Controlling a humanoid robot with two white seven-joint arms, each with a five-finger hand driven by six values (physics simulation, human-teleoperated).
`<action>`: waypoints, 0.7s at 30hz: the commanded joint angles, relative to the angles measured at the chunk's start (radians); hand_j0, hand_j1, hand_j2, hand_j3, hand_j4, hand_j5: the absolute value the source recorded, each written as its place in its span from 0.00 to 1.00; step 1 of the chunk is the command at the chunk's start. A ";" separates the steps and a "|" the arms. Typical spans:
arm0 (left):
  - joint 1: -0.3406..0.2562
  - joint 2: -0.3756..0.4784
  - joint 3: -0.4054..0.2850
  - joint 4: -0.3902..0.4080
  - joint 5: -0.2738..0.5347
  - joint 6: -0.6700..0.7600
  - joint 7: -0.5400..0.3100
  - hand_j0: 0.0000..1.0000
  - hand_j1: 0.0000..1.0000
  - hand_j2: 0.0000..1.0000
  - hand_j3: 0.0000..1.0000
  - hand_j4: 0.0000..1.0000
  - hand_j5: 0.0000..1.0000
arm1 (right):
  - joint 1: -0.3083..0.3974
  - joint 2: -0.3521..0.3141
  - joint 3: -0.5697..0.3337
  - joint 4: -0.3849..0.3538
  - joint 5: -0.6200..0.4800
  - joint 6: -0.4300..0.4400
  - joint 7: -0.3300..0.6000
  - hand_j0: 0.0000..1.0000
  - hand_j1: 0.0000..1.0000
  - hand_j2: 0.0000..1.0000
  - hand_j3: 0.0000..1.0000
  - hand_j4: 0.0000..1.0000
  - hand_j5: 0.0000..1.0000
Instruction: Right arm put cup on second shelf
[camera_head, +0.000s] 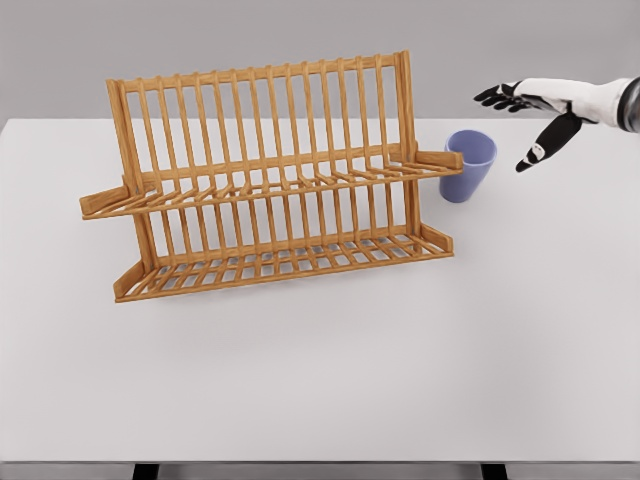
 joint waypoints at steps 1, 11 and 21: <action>0.000 0.000 0.000 0.000 0.000 0.000 0.000 1.00 1.00 1.00 1.00 1.00 1.00 | 0.000 0.027 0.000 0.043 -0.015 0.000 0.000 0.99 0.99 0.99 0.99 0.99 0.99; 0.000 0.000 0.000 0.000 0.000 0.000 0.000 1.00 1.00 1.00 1.00 1.00 1.00 | 0.000 0.050 0.004 0.077 -0.012 0.000 0.000 0.99 0.99 0.99 0.99 0.99 0.99; 0.000 0.000 0.000 0.000 0.000 0.000 0.000 1.00 1.00 1.00 1.00 1.00 1.00 | 0.003 0.113 0.010 0.137 -0.006 -0.002 0.000 0.99 0.99 0.99 0.99 0.99 0.99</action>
